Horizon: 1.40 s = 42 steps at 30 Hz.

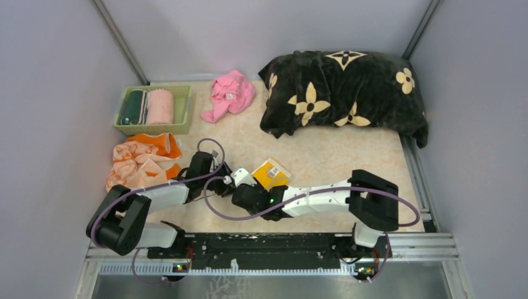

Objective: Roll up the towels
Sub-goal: Roll the towel at the center of the board.

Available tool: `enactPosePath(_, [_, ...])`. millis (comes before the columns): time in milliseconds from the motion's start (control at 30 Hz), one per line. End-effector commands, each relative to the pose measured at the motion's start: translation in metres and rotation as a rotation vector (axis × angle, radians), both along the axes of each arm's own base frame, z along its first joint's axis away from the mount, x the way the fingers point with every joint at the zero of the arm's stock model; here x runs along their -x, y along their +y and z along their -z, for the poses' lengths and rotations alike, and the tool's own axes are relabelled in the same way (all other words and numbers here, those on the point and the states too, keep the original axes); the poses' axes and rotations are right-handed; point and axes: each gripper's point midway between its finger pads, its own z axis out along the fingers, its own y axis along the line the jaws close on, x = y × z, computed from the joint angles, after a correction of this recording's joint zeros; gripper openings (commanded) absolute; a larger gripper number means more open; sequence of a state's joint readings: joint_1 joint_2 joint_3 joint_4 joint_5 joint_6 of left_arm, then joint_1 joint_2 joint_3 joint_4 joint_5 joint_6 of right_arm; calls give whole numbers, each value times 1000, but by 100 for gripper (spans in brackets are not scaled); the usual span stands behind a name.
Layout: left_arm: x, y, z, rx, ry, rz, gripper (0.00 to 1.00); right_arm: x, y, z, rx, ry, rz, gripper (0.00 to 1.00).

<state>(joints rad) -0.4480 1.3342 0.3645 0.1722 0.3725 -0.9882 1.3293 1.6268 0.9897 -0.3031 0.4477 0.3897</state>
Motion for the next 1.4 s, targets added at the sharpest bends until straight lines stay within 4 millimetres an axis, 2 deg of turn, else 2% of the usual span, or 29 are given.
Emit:
enactPosePath(0, [8, 16, 24, -105, 45, -29, 50, -14, 4, 2, 95, -121, 11, 45])
enactPosePath(133, [9, 16, 24, -101, 46, -31, 50, -15, 2, 21, 161, -125, 1, 42])
enactPosePath(200, [9, 16, 24, -96, 45, -34, 50, -15, 2, 26, 178, -123, -3, 33])
enactPosePath(267, [9, 15, 22, -90, 35, -31, 51, -15, 2, 26, 166, -111, -9, 20])
enactPosePath(367, [9, 15, 17, -74, 8, -28, 54, -10, 11, 18, 50, -28, -41, 4])
enactPosePath(400, [8, 15, 13, -66, -10, -30, 55, -7, 19, 12, -34, 31, -69, 0])
enactPosePath(433, [8, 15, 9, -58, -27, -32, 56, -4, 23, 11, -92, 86, -93, 0])
enactPosePath(467, [7, 15, 2, -44, -52, -35, 57, -3, 29, -4, -185, 124, -113, 0])
enactPosePath(567, [6, 15, -14, -11, -106, -36, 60, 2, 35, -20, -391, 267, -166, 0])
enactPosePath(733, [7, 15, -33, 16, -157, -30, 63, -1, 26, -27, -645, 469, -141, 0])
enactPosePath(900, [12, 8, -36, 60, -128, -8, 64, -9, 13, -20, -811, 620, -25, 0])
enactPosePath(1100, [15, -3, -29, 117, -74, 10, 66, -9, 0, -3, -944, 779, 93, 0])
enactPosePath(1267, [8, -13, -29, 140, -83, 27, 67, -4, -8, 12, -1006, 886, 177, 0])
enactPosePath(1367, [6, -19, -22, 124, -70, 37, 66, 0, -11, 23, -1004, 919, 210, 0])
